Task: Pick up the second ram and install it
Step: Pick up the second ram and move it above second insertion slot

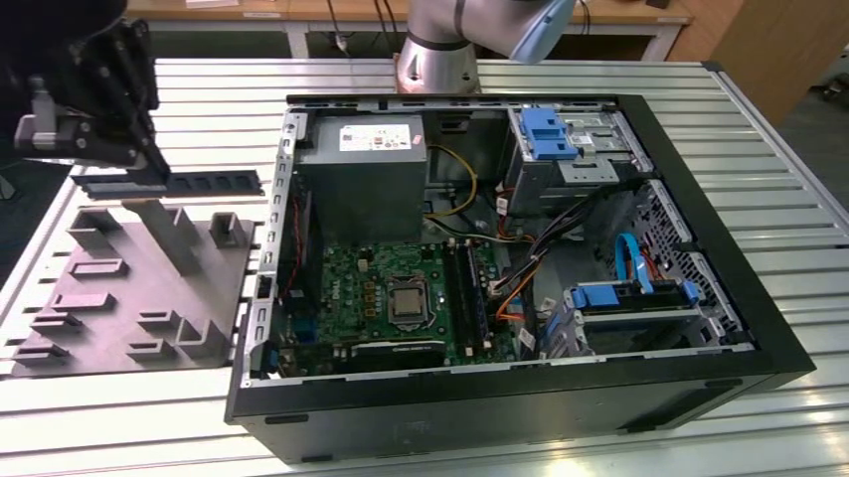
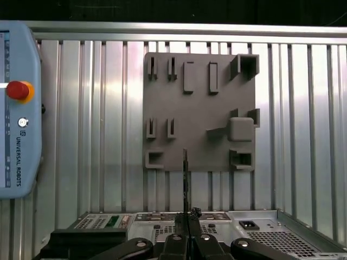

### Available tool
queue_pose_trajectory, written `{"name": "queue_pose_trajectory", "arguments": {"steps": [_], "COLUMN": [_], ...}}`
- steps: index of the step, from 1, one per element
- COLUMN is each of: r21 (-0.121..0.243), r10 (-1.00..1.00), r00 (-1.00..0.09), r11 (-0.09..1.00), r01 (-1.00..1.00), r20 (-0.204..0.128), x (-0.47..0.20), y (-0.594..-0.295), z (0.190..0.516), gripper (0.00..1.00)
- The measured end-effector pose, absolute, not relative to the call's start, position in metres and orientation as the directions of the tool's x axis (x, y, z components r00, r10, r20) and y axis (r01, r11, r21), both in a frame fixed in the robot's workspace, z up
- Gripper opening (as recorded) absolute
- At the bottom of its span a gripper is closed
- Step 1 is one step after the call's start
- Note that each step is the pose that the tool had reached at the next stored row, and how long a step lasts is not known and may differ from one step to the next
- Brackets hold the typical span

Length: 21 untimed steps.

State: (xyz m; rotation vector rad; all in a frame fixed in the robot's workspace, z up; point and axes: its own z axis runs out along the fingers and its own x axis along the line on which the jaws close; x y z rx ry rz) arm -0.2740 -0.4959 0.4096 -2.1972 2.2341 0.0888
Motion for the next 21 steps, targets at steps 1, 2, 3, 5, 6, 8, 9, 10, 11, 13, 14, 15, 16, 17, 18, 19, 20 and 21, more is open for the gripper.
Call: {"name": "queue_pose_trajectory", "arguments": {"steps": [1,2,3,5,6,8,9,10,11,13,14,15,16,17,18,19,20,21], "r21": [0.036,0.036,0.036,0.036,0.036,0.036,0.036,0.036,0.036,0.036,0.036,0.036,0.036,0.036,0.036,0.036,0.036,0.036], "r10": [-0.999,-0.999,-0.999,-0.999,-0.999,-0.999,-0.999,-0.999,-0.999,-0.999,-0.999,-0.999,-0.999,-0.999,-0.999,-0.999,-0.999,-0.999], "r00": [-0.017,-0.017,-0.017,-0.017,-0.017,-0.017,-0.017,-0.017,-0.017,-0.017,-0.017,-0.017,-0.017,-0.017,-0.017,-0.017,-0.017,-0.017], "r11": [0.016,0.016,0.016,0.016,0.016,0.016,0.016,0.016,0.016,0.016,0.016,0.016,0.016,0.016,0.016,0.016,0.016,0.016], "r01": [-0.999,-0.999,-0.999,-0.999,-0.999,-0.999,-0.999,-0.999,-0.999,-0.999,-0.999,-0.999,-0.999,-0.999,-0.999,-0.999,-0.999,-0.999], "r20": [-0.045,-0.045,-0.045,-0.045,-0.045,-0.045,-0.045,-0.045,-0.045,-0.045,-0.045,-0.045,-0.045,-0.045,-0.045,-0.045,-0.045,-0.045], "x": [-0.27,-0.265,-0.261,-0.251,-0.247,-0.238,-0.233,-0.229,-0.225,-0.215,-0.211,-0.206,-0.202,-0.197,-0.193,-0.188,-0.184,-0.179], "y": [-0.496,-0.496,-0.496,-0.496,-0.496,-0.496,-0.496,-0.496,-0.496,-0.496,-0.496,-0.496,-0.496,-0.496,-0.496,-0.496,-0.496,-0.496], "z": [0.41,0.41,0.41,0.41,0.41,0.409,0.409,0.409,0.409,0.409,0.409,0.409,0.409,0.409,0.409,0.409,0.409,0.409], "gripper": [0.11,0.11,0.11,0.11,0.11,0.11,0.11,0.11,0.11,0.11,0.11,0.11,0.11,0.11,0.11,0.11,0.11,0.11]}}
